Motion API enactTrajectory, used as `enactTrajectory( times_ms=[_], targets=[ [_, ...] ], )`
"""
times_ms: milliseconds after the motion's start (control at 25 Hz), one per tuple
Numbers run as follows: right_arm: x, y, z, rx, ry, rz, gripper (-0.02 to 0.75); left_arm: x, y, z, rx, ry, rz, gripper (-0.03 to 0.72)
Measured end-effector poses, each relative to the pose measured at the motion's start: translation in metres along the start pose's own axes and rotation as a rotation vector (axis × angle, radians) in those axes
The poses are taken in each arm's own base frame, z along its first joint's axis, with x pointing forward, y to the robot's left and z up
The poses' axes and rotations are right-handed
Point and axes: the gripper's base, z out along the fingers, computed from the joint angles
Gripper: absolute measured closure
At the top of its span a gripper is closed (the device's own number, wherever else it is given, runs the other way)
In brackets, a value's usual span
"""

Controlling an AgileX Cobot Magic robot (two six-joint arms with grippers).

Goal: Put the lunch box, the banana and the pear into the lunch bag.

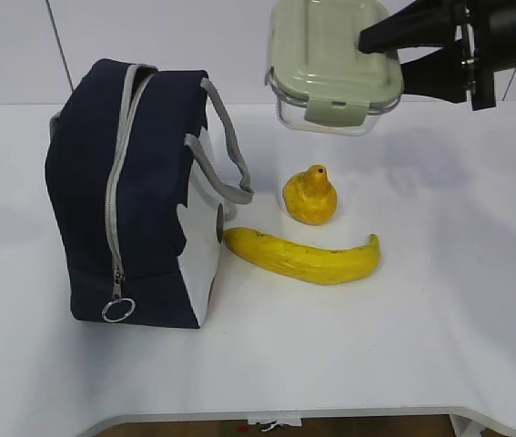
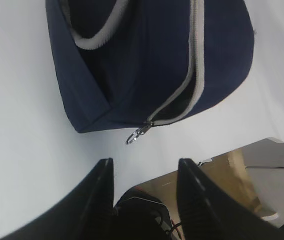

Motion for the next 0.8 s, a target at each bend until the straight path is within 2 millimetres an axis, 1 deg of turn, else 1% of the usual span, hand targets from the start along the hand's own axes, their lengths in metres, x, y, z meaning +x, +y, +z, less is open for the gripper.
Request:
enactTrajectory(
  times_ms=[240, 360, 600, 800],
  targets=[
    [0.008, 0.019, 0.024, -0.073, 0.031, -0.016, 0.36, -0.038, 0.006, 0.024, 0.041, 0.038, 0.031, 0.368],
    [0.007, 0.025, 0.033, -0.081, -0.002, -0.014, 0.36, -0.051, 0.006, 0.037, 0.098, 0.043, 0.042, 0.368],
    [0.003, 0.039, 0.052, -0.118, -0.108, 0.029, 0.36, -0.068, 0.018, 0.066, 0.127, 0.07, 0.046, 0.368],
    [0.007, 0.05, 0.07, -0.107, -0.149, 0.02, 0.36, -0.075, 0.022, 0.082, 0.165, 0.08, 0.026, 0.372]
  ],
)
